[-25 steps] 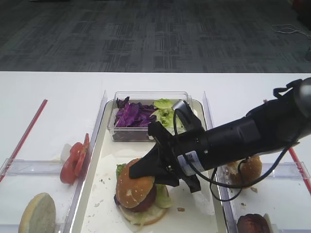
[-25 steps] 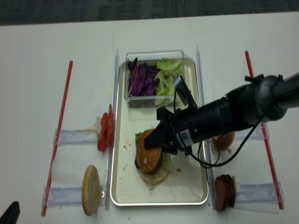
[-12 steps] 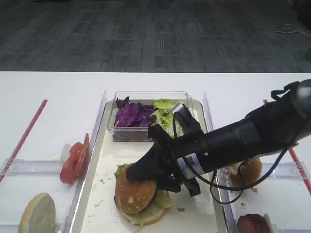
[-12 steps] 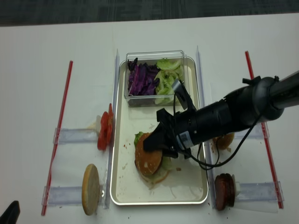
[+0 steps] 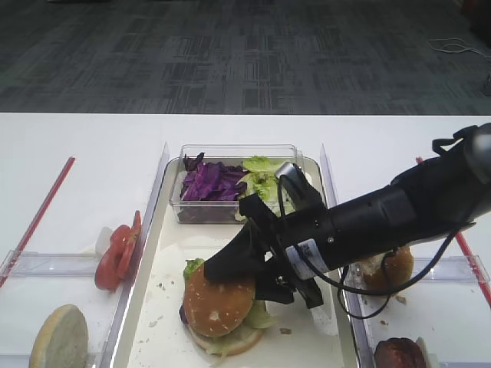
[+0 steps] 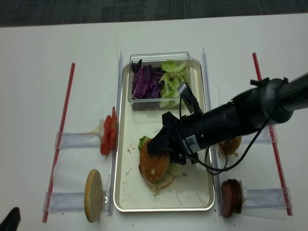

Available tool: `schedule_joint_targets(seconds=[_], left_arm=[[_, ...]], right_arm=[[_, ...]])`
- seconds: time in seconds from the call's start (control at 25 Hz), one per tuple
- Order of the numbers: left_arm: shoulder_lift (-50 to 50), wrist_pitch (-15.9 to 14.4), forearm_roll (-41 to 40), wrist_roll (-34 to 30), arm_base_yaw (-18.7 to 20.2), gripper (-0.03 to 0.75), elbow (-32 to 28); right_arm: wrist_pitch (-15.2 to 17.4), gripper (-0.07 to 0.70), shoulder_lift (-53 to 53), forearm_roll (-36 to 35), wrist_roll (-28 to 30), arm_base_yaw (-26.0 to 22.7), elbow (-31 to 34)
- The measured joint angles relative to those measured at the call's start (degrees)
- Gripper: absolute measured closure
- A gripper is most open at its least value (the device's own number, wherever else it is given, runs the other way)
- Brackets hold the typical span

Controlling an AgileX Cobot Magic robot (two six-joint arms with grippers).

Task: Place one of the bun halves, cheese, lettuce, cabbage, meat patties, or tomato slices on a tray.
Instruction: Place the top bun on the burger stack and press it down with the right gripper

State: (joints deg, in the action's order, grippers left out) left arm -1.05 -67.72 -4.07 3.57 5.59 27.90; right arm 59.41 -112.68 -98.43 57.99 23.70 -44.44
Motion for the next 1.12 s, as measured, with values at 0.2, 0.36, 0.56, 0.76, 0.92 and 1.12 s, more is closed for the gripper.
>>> schedule_joint_targets(seconds=[0.2, 0.36, 0.56, 0.76, 0.92, 1.12], left_arm=[[0.00, 0.00, 0.00, 0.00, 0.00, 0.235, 0.00], [0.00, 0.00, 0.00, 0.00, 0.00, 0.235, 0.00], [0.00, 0.00, 0.00, 0.00, 0.00, 0.235, 0.00], [0.00, 0.00, 0.00, 0.00, 0.00, 0.235, 0.00], [0.00, 0.00, 0.00, 0.00, 0.00, 0.235, 0.00], [0.00, 0.00, 0.00, 0.00, 0.00, 0.235, 0.00]], right_arm=[[-0.11, 0.290, 0.00, 2.15, -1.30, -1.25, 0.00], [-0.46, 0.290, 0.46, 2.63, -1.30, -1.25, 0.00], [-1.31, 0.290, 0.46, 3.43, -1.30, -1.35, 0.00], [-1.75, 0.290, 0.46, 3.56, -1.30, -1.35, 0.00], [-1.74, 0.290, 0.46, 3.64, -1.30, -1.35, 0.00], [-2.60, 0.290, 1.40, 4.75, -1.67, -1.46, 0.00]])
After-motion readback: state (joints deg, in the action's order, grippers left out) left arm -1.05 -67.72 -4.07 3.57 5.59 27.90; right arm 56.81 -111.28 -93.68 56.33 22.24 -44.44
